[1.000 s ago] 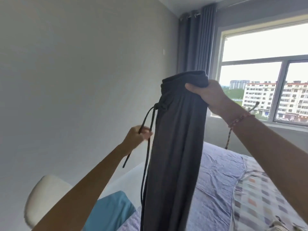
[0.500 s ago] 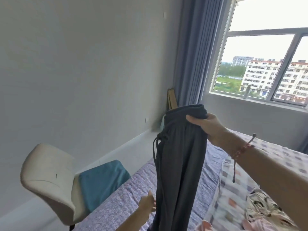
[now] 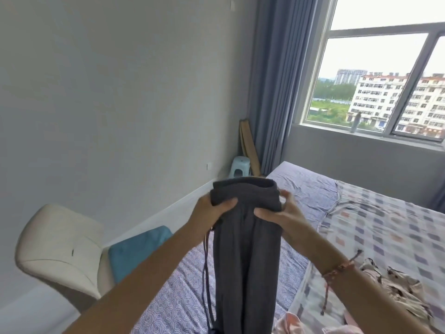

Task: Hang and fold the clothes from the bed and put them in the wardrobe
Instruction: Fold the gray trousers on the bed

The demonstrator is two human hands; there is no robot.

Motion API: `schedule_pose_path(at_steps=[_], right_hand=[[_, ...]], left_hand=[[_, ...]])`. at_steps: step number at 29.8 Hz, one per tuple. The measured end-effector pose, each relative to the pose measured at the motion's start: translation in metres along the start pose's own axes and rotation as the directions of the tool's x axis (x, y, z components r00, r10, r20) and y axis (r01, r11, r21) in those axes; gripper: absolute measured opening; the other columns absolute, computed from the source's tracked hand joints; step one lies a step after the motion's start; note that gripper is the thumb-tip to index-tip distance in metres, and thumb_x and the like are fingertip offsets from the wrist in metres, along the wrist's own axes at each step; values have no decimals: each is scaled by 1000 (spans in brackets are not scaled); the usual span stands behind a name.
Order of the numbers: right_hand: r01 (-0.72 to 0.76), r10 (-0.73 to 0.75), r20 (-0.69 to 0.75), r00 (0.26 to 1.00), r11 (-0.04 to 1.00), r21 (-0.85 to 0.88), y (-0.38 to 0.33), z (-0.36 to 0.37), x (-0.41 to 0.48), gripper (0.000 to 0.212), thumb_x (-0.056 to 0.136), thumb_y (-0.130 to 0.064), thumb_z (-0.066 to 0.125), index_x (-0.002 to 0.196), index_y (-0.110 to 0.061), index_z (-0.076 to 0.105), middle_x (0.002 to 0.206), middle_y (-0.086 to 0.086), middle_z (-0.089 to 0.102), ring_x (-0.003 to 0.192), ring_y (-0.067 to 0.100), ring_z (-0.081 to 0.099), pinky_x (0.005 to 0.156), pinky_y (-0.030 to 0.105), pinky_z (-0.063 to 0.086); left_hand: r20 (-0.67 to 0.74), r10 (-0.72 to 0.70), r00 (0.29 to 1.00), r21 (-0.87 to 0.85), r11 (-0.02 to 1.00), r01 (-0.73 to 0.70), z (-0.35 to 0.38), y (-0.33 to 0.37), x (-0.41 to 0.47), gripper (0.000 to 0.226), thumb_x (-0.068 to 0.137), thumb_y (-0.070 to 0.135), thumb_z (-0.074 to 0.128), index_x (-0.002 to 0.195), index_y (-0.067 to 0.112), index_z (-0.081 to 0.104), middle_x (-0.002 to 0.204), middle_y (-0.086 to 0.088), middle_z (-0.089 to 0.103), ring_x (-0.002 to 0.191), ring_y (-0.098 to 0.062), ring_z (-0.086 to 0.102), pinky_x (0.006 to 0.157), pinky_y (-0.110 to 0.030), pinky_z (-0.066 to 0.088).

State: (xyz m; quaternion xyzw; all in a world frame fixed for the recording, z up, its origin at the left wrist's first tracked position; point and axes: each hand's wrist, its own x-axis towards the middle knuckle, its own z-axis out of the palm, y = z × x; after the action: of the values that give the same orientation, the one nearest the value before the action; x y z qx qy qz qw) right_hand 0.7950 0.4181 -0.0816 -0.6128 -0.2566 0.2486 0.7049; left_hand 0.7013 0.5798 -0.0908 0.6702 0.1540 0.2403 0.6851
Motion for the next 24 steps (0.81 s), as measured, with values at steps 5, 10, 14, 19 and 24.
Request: schedule_pose_path(at_steps=[5,10,14,19,24], right_hand=[[-192,208,164,964,975,-110,62,7,-12,52,56,-9,78,105,-14,63,100,2,73,98,20,67,76,25,55],[-235,266,290,920,962,-137,65,6,60,32,68,-9,79,98,-11,69,106,8,71,97,20,68,79,24,54],[-43,79,82,994,924,-379,20,20,174,25,85,-20,68,102,-2,66,102,8,69,85,17,66,72,20,54],[248,-323,-74,944,838,-486,-88,39,276,32,91,-29,58,96,2,65,90,9,67,86,25,64,78,36,52],[470,-564,-128,815,775,-422,-183,31,273,25,89,-15,63,93,9,65,79,8,60,66,14,56,63,28,48]], left_hand=[[98,41,994,5,999,-42,-27,63,31,28,70,23,69,97,18,64,87,4,70,78,-10,67,64,-21,53],[120,23,992,238,970,-51,-70,118,104,26,83,19,66,108,16,62,105,1,67,94,-14,64,74,-19,56],[70,84,994,304,947,-102,-102,175,185,43,85,17,65,126,8,54,119,-7,61,98,-16,61,75,-19,55],[79,307,948,255,913,-317,-100,293,237,33,87,17,64,118,9,57,112,-5,63,90,-13,64,70,-21,55],[145,478,867,177,849,-498,-85,379,208,34,86,21,63,117,10,58,116,-6,65,102,-18,64,81,-26,55]])
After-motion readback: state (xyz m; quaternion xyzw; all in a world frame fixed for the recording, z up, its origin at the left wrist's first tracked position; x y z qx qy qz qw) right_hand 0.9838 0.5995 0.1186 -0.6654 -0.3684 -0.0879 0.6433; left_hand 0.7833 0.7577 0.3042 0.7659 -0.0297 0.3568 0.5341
